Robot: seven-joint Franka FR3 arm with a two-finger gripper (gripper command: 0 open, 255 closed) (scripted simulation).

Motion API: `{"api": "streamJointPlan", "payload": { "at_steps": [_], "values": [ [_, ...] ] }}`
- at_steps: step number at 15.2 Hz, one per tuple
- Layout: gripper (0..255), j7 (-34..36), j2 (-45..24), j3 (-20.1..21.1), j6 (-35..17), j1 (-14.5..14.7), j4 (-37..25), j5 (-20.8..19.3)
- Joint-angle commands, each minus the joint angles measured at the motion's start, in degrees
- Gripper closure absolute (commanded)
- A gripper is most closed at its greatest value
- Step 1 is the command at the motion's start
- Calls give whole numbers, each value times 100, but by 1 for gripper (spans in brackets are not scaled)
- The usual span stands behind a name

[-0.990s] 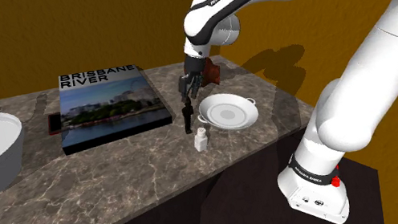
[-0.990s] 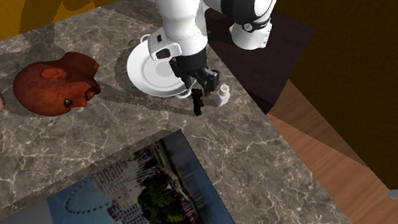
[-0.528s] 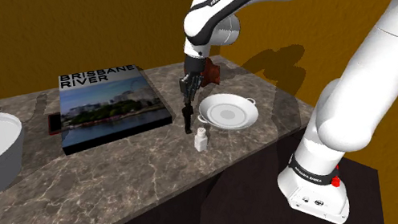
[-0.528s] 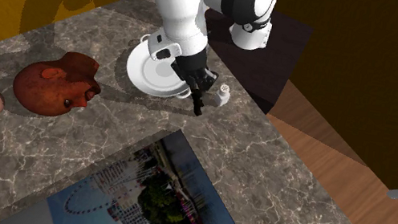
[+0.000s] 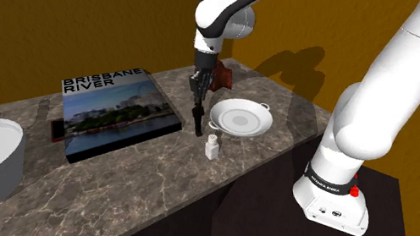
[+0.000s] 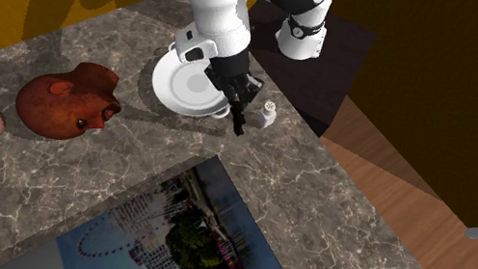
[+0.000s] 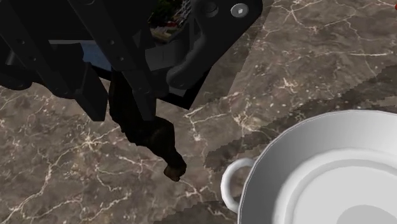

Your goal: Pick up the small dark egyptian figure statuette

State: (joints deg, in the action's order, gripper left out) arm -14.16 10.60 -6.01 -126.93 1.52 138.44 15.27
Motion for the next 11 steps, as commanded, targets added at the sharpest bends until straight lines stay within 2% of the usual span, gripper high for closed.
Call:
{"api": "streamJointPlan", "payload": {
  "at_steps": [1, 9, 11],
  "values": [
    [255, 65, 98, 6, 173, -8, -81, -46],
    [255, 253, 379, 16, 796, -38, -443, -176],
    [255, 256, 384, 16, 807, -39, -450, -178]
  ]
}}
